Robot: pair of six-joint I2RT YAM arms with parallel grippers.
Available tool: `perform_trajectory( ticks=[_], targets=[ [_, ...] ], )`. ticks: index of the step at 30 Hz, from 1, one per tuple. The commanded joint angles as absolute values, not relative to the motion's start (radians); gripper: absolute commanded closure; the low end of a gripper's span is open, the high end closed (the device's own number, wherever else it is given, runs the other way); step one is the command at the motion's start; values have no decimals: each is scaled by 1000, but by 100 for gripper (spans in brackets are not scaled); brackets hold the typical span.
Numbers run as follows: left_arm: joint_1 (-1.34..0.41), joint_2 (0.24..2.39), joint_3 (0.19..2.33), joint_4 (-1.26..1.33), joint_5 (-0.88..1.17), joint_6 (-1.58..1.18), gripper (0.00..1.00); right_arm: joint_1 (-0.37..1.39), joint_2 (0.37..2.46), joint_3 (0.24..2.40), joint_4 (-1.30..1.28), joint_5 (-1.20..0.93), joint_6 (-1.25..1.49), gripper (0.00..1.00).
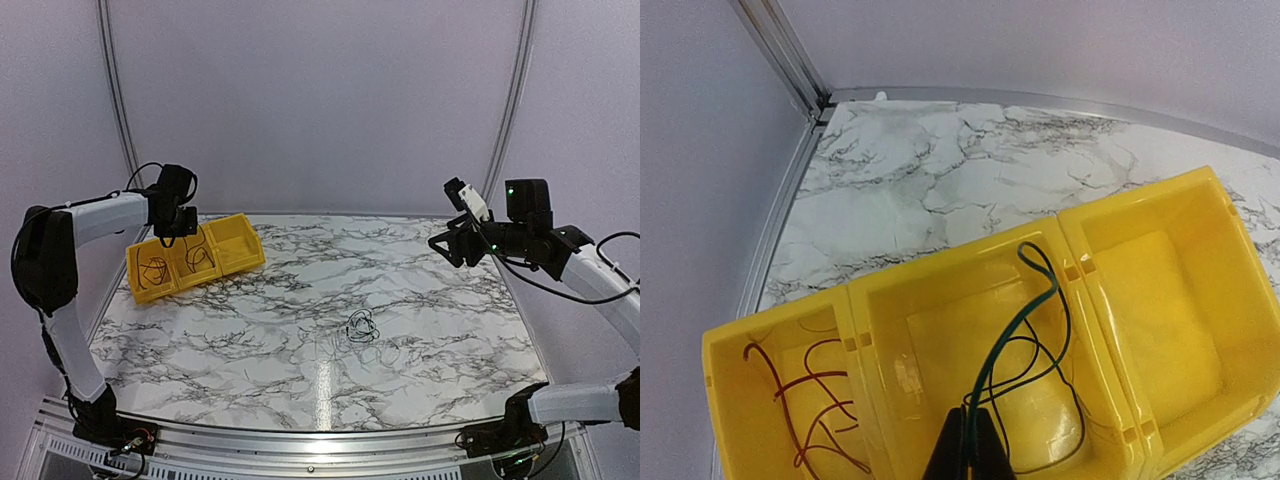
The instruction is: Untangle the cables
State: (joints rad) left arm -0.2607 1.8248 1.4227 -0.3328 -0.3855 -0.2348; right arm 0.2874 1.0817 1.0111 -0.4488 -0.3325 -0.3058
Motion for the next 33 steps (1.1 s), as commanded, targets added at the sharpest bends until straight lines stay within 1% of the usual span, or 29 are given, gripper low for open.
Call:
perform_trajectory(
  ticks=[1,5,17,24,27,28,29,30,33],
  targets=[
    [-255,1867,1409,-319,-347,-300,100,276,1080,1015,-426,-346,-289,28],
    [-255,1899,1412,-338,-369,-347,100,276,1080,1009,-426,-349,-287,27],
    [-255,2013,1456,-368,-282,-395,100,274,1084,1000,-423,-352,-287,27],
    [-255,1999,1453,-379,-258,-408,100,275,1087,993,-414,-357,-284,27],
    [-255,1972,1454,-400,-266,-410,75,275,1088,987,-409,-362,-282,27],
    [-255,1959,1451,-409,-273,-412,68,274,1088,986,-407,-363,-281,27],
    [-255,1944,1445,-413,-282,-411,64,274,1087,984,-404,-365,-281,28],
    [-255,1927,1430,-417,-289,-411,62,275,1086,982,-402,-366,-280,27],
    [-255,1865,1403,-420,-311,-402,62,274,1083,977,-396,-369,-276,27]
  ],
)
